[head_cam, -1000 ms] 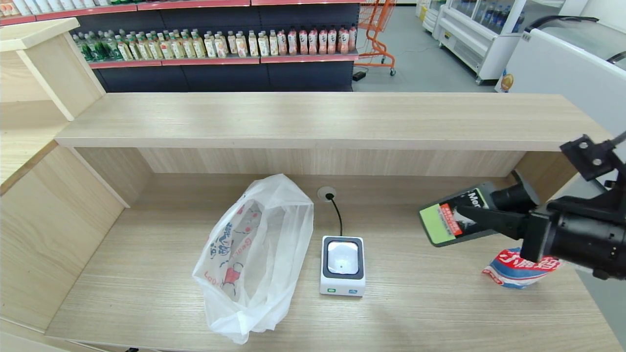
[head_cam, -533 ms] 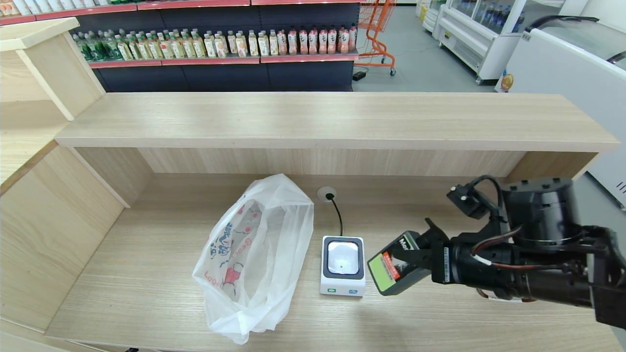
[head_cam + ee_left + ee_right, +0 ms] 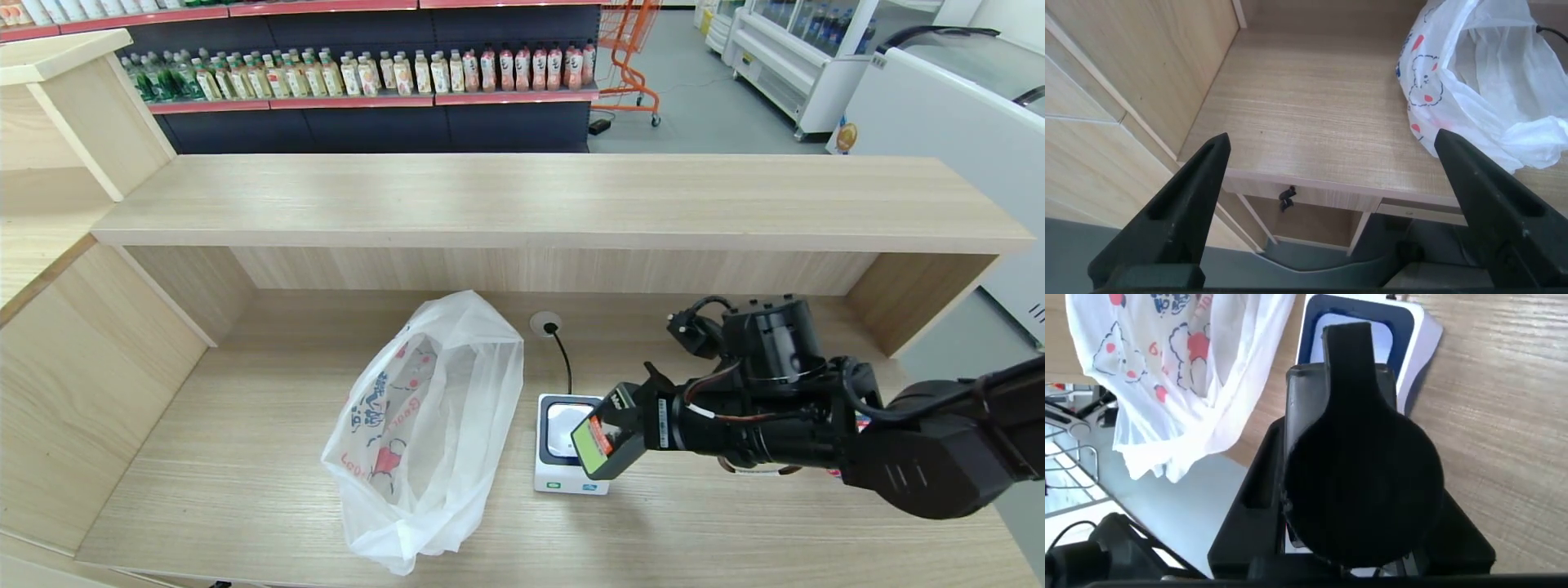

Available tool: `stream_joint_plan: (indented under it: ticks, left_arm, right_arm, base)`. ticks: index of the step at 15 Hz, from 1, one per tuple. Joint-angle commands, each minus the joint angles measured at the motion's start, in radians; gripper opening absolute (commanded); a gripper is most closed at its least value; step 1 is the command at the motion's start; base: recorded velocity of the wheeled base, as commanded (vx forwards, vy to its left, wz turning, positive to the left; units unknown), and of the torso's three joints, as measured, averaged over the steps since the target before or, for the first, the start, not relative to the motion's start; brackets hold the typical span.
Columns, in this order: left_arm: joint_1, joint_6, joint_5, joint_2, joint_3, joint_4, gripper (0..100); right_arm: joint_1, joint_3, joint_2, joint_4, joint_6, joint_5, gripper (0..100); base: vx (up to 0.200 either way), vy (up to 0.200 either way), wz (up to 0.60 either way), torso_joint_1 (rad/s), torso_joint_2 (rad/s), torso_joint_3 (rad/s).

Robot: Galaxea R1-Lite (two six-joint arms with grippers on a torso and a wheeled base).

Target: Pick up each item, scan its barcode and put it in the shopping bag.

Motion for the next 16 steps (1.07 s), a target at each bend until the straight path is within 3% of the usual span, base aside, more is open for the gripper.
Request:
stream_joint_plan:
  ticks: [1, 5, 11, 16]
  left_arm:
    - [0.002, 0.000, 0.000, 0.000, 0.000, 0.000, 100]
    - [0.000, 0.000, 0.000, 0.000, 0.000, 0.000, 100]
    - [0.000, 0.000, 0.000, 0.000, 0.000, 0.000, 100]
    - [0.002, 0.000, 0.000, 0.000, 0.000, 0.000, 100]
  right_arm:
    - [0.006, -0.043, 0.062, -0.001, 0.000, 0.000, 0]
    - [0.019, -0.116, 0.136, -0.001, 0.000, -0.001, 0]
    - [0.021, -0.103, 0.166, -0.056, -0.013, -0.006, 0]
    - [0.038, -0.114, -0.028, -0.057, -0.026, -0.003, 0]
  base:
    - [0.000, 0.000, 0.00, 0.000, 0.00, 0.000]
    - [0.000, 0.000, 0.00, 0.000, 0.00, 0.000]
    - [0.000, 0.000, 0.00, 0.000, 0.00, 0.000]
    - [0.000, 0.000, 0.00, 0.000, 0.00, 0.000]
